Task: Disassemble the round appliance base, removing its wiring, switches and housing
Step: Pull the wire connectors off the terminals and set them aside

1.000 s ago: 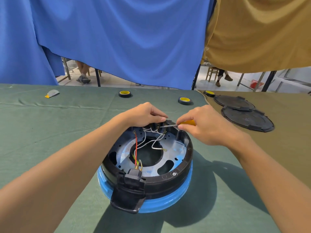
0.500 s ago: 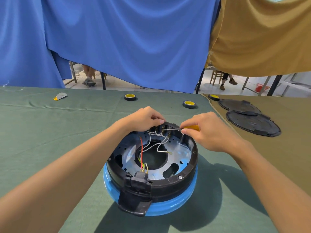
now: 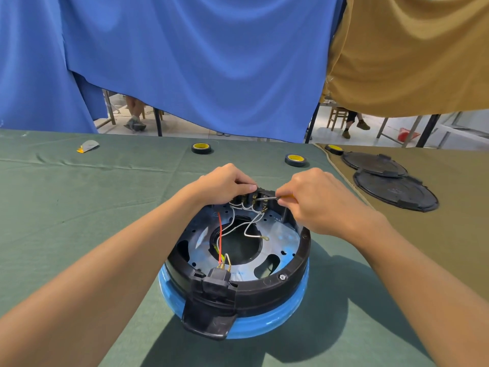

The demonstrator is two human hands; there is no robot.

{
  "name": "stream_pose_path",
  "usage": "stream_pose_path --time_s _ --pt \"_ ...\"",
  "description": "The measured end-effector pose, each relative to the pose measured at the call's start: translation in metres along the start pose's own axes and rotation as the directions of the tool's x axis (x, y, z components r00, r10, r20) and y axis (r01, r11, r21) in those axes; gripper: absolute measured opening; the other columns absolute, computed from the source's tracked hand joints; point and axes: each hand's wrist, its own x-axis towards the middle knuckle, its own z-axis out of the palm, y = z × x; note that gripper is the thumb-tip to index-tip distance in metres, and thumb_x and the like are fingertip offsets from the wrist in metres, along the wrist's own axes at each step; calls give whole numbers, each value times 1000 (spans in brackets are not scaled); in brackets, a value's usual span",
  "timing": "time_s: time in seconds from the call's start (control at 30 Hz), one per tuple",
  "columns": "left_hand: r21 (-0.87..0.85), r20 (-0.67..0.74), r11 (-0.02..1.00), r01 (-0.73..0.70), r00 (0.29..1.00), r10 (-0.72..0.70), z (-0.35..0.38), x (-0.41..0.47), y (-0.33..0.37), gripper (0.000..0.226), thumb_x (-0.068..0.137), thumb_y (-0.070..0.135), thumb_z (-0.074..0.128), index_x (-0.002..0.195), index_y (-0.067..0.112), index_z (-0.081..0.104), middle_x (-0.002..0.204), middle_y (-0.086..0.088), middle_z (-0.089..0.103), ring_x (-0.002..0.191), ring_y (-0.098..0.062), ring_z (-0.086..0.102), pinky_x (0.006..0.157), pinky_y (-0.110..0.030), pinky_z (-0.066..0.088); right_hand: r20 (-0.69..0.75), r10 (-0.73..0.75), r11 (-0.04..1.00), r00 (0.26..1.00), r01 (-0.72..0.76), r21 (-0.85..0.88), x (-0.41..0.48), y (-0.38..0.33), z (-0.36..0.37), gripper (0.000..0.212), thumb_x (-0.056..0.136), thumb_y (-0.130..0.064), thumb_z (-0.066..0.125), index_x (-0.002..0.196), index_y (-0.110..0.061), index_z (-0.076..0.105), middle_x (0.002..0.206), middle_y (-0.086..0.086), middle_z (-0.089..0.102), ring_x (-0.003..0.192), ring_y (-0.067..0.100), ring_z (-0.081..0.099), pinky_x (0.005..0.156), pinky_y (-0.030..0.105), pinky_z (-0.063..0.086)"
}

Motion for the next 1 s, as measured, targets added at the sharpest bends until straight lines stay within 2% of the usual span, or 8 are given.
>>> stream_pose_path --time_s 0.17,0.27,0.4,0.6,0.7,0.8,0.87,1.0 --pt "3 -1 1000 -2 1000 2 0 0 2 25 99 32 53 117 30 71 90 8 72 70 -14 53 89 -45 46 99 13 1000 995 -14 7 20 3 -15 16 92 -24 59 94 -24 76 89 1 69 80 24 59 69 34 50" --pt "7 9 1000 -2 1000 2 0 -1 3 27 99 31 53 121 27 69 115 4 71 100 -18 64 98 -49 46 201 19 999 979 -29 46 40 12 -25 14 90 -25 65 97 -26 77 98 -7 72 86 14 61 79 32 51" --pt "5 12 1000 -6 1000 6 -1 -1 3 29 99 29 54 124 23 67 125 3 67 111 -18 62 101 -47 45 300 7 997 954 -29 68 66 22 -34 12 87 -26 69 95 -30 77 66 -21 68 67 -8 57 59 18 41" --pt "0 17 1000 -10 1000 10 -2 -3 5 28 99 29 54 123 25 68 125 4 67 111 -19 62 101 -48 45 441 -14 981 898 -73 181 83 39 -38 10 88 -28 70 87 -36 76 65 -17 70 71 -3 62 73 27 48" --pt "-1 21 1000 -7 1000 7 -2 -3 4 28 99 29 53 123 25 68 125 5 67 111 -20 62 101 -49 45 426 -7 953 905 -123 278 75 43 -35 13 88 -27 70 81 -38 74 69 -12 72 82 8 65 82 29 50" --pt "-9 14 1000 -7 1000 7 0 -2 2 27 99 30 53 121 27 69 119 6 69 106 -22 64 100 -50 45 342 19 950 940 -124 288 60 43 -27 16 88 -28 70 76 -40 71 66 -13 70 68 -4 62 62 14 43" --pt "-4 8 1000 -1 1000 1 0 -2 1 26 100 31 53 119 29 70 114 5 71 106 -23 64 100 -50 44 258 41 955 965 -114 275 46 39 -18 10 89 -30 68 84 -36 74 64 -19 66 64 -4 61 54 9 41" --pt "1 12 1000 6 1000 -6 1 0 0 25 100 33 52 118 32 70 110 -2 72 107 -27 63 101 -50 44 164 36 967 986 -76 243 26 34 -6 17 92 -27 64 105 -24 76 92 -16 69 69 -6 51 61 7 33"
